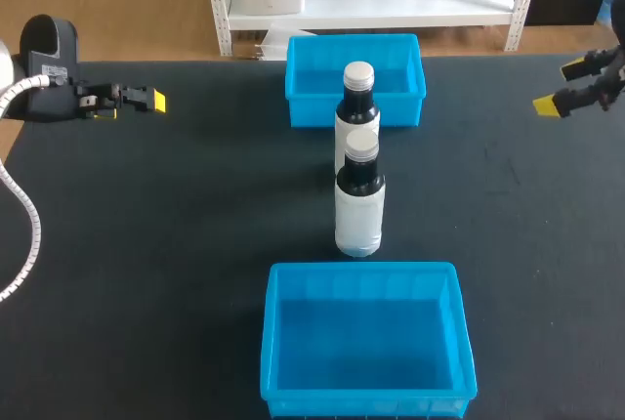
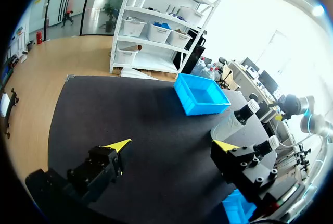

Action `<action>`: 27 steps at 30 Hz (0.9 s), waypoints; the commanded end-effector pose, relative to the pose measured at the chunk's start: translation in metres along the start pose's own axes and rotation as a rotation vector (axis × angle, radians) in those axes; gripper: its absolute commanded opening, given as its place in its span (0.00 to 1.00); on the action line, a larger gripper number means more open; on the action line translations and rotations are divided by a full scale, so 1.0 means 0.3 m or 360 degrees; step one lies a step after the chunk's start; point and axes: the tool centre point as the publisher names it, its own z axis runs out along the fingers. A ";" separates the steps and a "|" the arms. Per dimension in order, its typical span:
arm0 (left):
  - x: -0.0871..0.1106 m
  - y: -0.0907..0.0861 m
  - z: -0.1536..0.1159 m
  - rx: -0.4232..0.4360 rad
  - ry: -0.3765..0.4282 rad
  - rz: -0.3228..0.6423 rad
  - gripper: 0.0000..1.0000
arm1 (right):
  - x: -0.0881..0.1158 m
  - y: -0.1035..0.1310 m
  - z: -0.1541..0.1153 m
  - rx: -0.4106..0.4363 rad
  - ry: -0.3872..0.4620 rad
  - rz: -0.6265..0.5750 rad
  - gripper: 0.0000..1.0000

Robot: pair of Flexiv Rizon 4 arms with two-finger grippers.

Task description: Pick up the bottle, and place it in the far bin if it is heavy, or in the near bin if it is light.

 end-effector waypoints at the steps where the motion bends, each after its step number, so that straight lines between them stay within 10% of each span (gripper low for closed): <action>1: 0.000 0.000 0.000 0.0000 0.0000 0.0000 1.00 | 0.002 -0.019 0.002 -0.0653 0.0025 -0.0247 1.00; 27: 0.000 0.000 0.000 0.0000 0.0000 0.0000 1.00 | -0.054 0.374 0.146 -0.0713 -0.0090 -0.0567 1.00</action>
